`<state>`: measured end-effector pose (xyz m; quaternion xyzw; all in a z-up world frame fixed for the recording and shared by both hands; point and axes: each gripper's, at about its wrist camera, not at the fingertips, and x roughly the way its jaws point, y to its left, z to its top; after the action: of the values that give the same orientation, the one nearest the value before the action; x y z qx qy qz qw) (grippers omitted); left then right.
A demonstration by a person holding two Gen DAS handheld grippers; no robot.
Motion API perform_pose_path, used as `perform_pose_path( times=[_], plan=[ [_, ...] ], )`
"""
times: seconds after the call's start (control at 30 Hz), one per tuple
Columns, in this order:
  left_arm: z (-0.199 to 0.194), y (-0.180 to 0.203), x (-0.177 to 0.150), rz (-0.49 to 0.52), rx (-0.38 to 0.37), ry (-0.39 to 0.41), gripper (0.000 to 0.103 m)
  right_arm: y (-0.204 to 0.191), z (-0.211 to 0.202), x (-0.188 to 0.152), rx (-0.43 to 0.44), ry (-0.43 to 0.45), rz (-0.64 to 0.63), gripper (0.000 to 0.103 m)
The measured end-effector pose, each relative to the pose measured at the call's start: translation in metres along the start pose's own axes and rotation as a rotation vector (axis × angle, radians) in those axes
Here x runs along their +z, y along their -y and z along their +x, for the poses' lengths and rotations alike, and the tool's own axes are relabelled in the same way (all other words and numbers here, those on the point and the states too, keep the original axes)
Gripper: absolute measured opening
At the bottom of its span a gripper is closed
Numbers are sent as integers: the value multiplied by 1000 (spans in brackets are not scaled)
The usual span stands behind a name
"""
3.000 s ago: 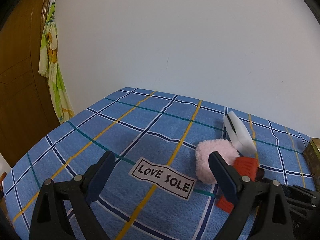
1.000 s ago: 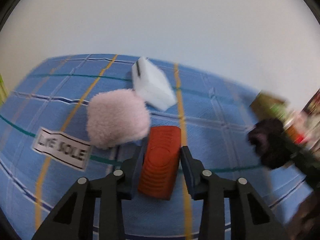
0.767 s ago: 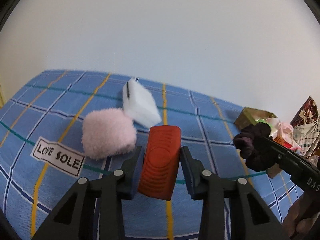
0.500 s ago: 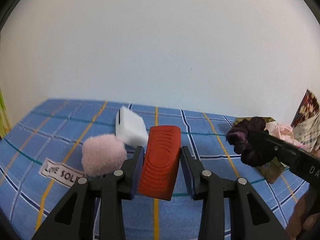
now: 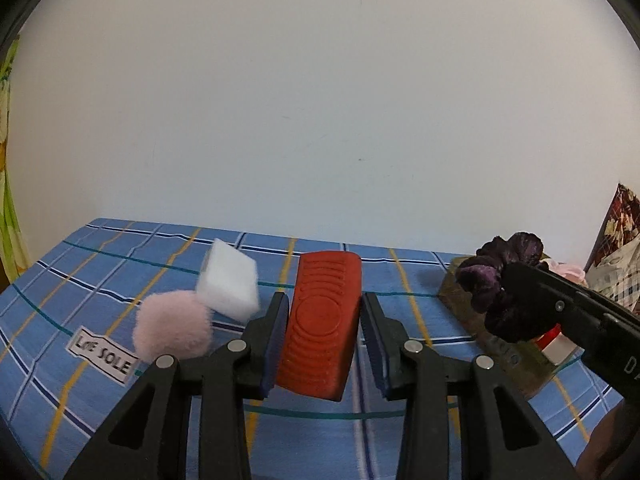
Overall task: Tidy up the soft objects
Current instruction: 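Carry the red brush with the left tool while the right tool carries the scrunchie toward the tin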
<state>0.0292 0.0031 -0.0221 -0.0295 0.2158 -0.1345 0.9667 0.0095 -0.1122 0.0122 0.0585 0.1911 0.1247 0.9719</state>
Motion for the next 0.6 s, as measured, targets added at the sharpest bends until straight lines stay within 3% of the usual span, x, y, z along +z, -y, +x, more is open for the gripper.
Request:
perform_pose_path(
  times=[0.6],
  plan=[
    [13,37,-2,10,-19,-6,40,43,-24,5,-54,36,19,24]
  ],
)
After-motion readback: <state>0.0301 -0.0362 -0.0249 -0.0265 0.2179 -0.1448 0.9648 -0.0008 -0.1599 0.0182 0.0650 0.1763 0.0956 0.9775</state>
